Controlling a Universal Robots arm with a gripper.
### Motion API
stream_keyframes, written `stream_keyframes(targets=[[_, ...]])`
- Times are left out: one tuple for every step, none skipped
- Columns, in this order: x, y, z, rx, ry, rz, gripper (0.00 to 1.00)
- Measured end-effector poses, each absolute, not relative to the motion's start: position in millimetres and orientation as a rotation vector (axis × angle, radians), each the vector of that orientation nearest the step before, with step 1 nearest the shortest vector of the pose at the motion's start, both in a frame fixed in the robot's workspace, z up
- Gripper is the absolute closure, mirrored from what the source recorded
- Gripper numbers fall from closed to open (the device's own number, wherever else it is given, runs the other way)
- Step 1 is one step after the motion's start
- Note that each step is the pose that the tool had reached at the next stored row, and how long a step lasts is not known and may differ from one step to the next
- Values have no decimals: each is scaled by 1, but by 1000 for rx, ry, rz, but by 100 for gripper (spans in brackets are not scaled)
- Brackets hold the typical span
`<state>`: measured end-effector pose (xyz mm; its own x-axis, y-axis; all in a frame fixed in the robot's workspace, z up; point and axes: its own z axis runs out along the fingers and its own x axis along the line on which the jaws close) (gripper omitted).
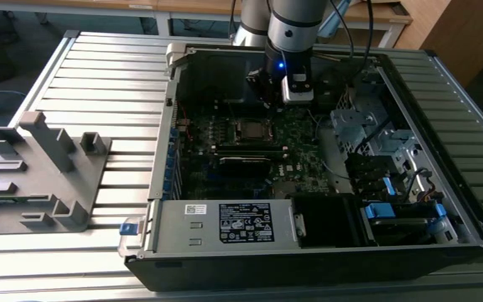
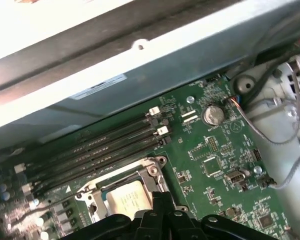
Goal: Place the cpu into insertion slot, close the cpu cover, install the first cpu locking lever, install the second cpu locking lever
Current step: 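Close the cpu cover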
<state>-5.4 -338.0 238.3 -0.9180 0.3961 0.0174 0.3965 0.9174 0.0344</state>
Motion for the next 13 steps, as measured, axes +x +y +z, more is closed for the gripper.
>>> stream_keyframes(targets=[[-5, -338, 238, -607, -3071, -58, 89], [-5, -338, 238, -580, -3076, -58, 89], [-5, -338, 238, -552, -3081, -58, 89], [-5, -338, 238, -524, -3085, -58, 89], [-5, -338, 238, -496, -3090, -57, 89], [-5, -338, 238, -466, -3094, -57, 89], [-5, -338, 238, -438, -3098, -57, 89], [-5, -338, 237, -409, -3101, -57, 89], [-5, -338, 237, -382, -3105, -57, 89], [-5, -338, 237, -354, -3108, -56, 89], [-5, -338, 237, -325, -3110, -56, 89], [-5, -338, 237, -297, -3113, -56, 89], [-5, -338, 237, -269, -3115, -56, 89]])
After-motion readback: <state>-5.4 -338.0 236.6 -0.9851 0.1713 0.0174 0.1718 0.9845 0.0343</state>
